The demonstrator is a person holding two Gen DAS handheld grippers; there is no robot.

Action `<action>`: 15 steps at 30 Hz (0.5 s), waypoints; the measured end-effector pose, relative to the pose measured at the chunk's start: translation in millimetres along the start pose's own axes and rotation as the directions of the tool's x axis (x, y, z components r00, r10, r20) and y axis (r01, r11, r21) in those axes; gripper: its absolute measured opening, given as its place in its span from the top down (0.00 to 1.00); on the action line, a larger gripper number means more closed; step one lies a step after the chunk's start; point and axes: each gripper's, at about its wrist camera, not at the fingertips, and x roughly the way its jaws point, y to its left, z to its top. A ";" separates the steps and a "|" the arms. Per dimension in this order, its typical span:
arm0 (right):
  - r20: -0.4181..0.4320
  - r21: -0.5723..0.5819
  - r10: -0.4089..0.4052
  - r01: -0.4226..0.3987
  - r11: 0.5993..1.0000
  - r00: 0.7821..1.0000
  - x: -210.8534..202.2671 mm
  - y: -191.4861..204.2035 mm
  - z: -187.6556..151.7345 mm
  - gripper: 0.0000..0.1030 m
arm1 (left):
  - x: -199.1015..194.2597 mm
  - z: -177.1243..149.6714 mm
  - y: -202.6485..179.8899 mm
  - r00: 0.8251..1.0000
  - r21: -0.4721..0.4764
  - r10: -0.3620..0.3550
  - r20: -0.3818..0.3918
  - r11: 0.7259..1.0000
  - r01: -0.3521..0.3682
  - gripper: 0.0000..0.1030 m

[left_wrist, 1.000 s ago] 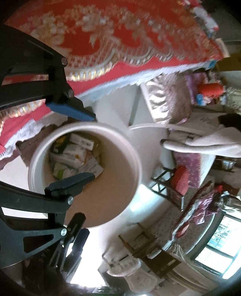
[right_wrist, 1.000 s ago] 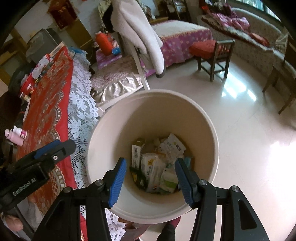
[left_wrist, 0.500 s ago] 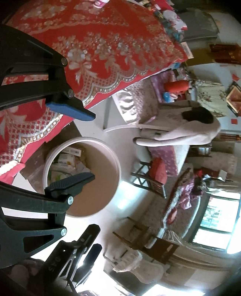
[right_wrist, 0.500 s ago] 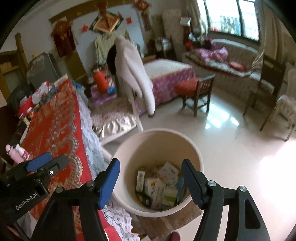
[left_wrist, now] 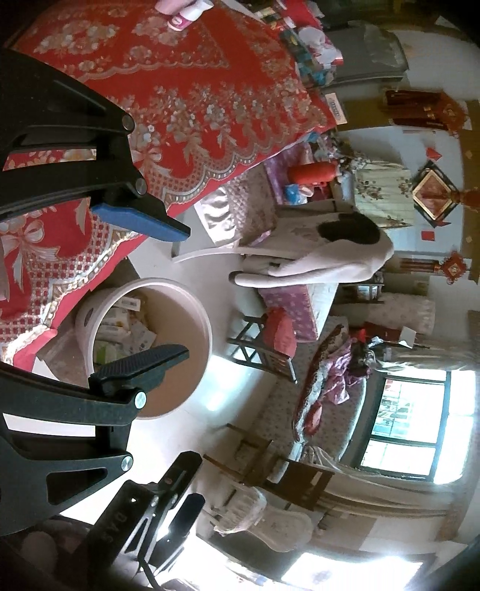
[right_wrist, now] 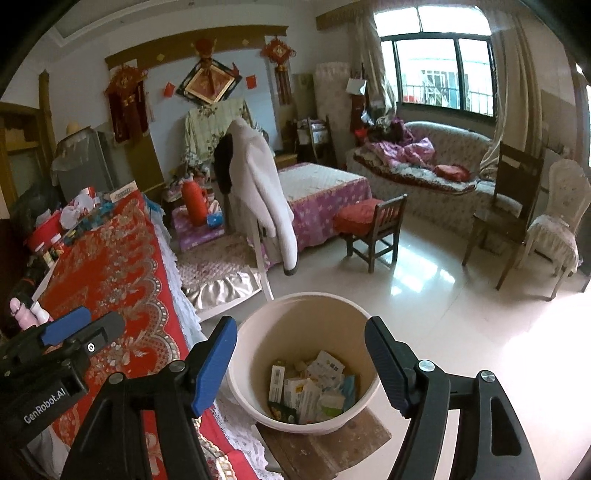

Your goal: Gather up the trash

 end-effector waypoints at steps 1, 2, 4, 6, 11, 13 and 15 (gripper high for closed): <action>0.006 0.000 -0.001 0.001 1.000 1.000 -3.3 0.2 -0.1 0.31 | -2.2 -0.7 -0.4 1.000 0.001 -0.001 0.003 1.000 0.001 0.45; 0.010 0.000 0.000 0.000 1.000 1.000 -6.0 -0.1 0.0 0.31 | -4.4 -1.3 -0.8 1.000 0.001 -0.002 0.006 1.000 0.002 0.45; 0.022 -0.004 0.001 -0.001 1.000 1.000 -11.3 1.5 0.6 0.31 | -8.4 -2.4 -1.2 1.000 0.000 -0.002 0.017 1.000 0.002 0.45; 0.030 -0.008 0.001 -0.001 1.000 1.000 -14.8 2.2 1.3 0.31 | -11.6 -2.6 -1.2 1.000 -0.002 -0.003 0.024 1.000 0.003 0.45; 0.057 -0.020 -0.005 0.006 1.000 0.998 -22.8 4.6 0.7 0.31 | -18.6 -4.7 -0.4 0.999 -0.010 -0.001 0.038 1.000 0.001 0.45; 0.062 -0.024 -0.004 0.005 1.000 0.998 -25.2 4.6 -0.2 0.31 | -20.5 -5.9 -0.4 0.999 -0.010 0.002 0.041 1.000 -0.002 0.45; 0.062 -0.028 -0.008 0.010 1.000 0.998 -26.1 5.9 -0.5 0.31 | -21.6 -7.1 -0.5 0.999 -0.011 0.006 0.042 1.000 -0.006 0.45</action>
